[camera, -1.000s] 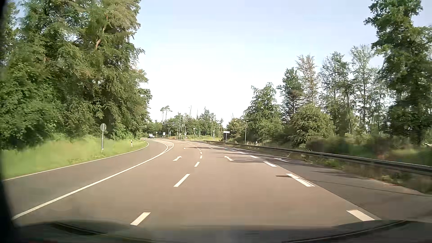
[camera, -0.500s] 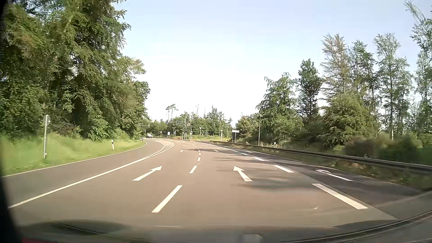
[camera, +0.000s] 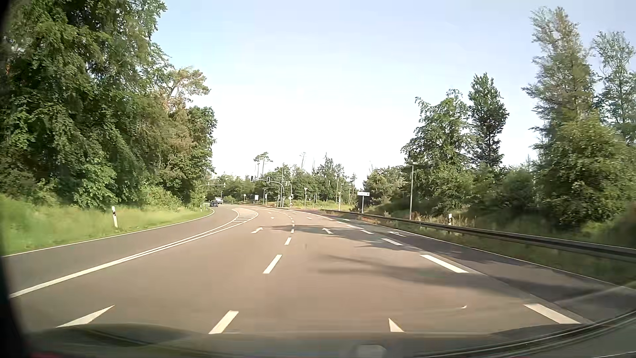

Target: Follow the waypoints while adhering to traffic rules and regulations

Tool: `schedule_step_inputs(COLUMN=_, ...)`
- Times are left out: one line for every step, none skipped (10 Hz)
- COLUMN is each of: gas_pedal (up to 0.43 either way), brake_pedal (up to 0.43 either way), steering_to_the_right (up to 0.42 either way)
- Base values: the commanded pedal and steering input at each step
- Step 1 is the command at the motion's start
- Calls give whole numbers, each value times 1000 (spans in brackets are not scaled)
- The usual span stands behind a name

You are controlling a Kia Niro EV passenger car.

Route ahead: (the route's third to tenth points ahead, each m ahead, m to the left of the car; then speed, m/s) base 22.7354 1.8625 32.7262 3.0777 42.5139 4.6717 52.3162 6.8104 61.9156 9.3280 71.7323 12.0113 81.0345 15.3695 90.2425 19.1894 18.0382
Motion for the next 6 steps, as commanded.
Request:
schedule_step_inputs(gas_pedal=177, brake_pedal=30, steering_to_the_right=-18)
schedule_step_inputs(gas_pedal=177, brake_pedal=30, steering_to_the_right=-18)
schedule_step_inputs(gas_pedal=177, brake_pedal=30, steering_to_the_right=-17)
schedule_step_inputs(gas_pedal=177, brake_pedal=30, steering_to_the_right=-18)
schedule_step_inputs(gas_pedal=177, brake_pedal=30, steering_to_the_right=-18)
schedule_step_inputs(gas_pedal=177, brake_pedal=30, steering_to_the_right=-18)
